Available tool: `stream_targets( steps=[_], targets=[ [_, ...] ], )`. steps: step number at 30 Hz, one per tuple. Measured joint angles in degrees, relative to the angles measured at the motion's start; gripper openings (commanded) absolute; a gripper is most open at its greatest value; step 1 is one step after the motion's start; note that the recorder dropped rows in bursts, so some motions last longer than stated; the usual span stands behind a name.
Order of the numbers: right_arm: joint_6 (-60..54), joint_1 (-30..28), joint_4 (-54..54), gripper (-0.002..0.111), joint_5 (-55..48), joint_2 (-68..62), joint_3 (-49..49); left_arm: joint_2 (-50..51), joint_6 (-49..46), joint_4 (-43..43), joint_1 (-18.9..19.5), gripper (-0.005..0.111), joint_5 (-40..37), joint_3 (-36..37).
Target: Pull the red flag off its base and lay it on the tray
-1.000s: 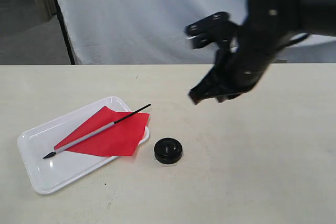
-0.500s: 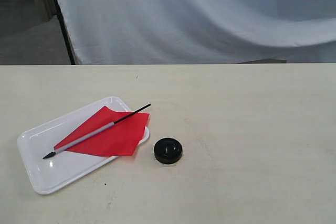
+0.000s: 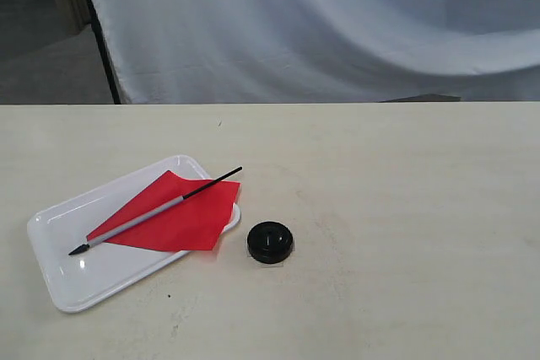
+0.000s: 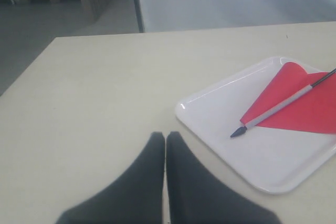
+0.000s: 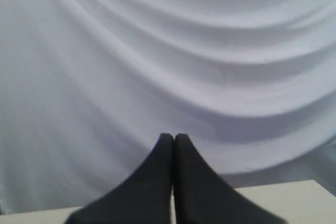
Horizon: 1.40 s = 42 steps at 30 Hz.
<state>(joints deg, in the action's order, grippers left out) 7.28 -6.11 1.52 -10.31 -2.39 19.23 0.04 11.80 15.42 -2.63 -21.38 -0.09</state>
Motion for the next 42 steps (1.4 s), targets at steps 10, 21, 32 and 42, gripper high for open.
stream_targets(
  steps=[10,21,32,42],
  targets=[
    [0.0,2.24,-0.18,0.0,-0.4,2.11,-0.1,0.0,0.0,0.0,0.0,0.001,0.0,0.0],
    [0.47,2.24,-1.52,0.0,2.18,2.11,-9.87,0.0,0.0,0.0,0.0,0.001,0.0,0.0],
    [0.52,2.24,-1.52,0.0,0.16,2.11,-19.17,0.0,0.0,0.0,0.0,0.001,0.0,0.0],
    [1.99,2.24,-1.52,0.0,-2.86,2.11,-19.17,0.0,0.0,0.0,0.0,0.001,0.0,0.0]
  ],
)
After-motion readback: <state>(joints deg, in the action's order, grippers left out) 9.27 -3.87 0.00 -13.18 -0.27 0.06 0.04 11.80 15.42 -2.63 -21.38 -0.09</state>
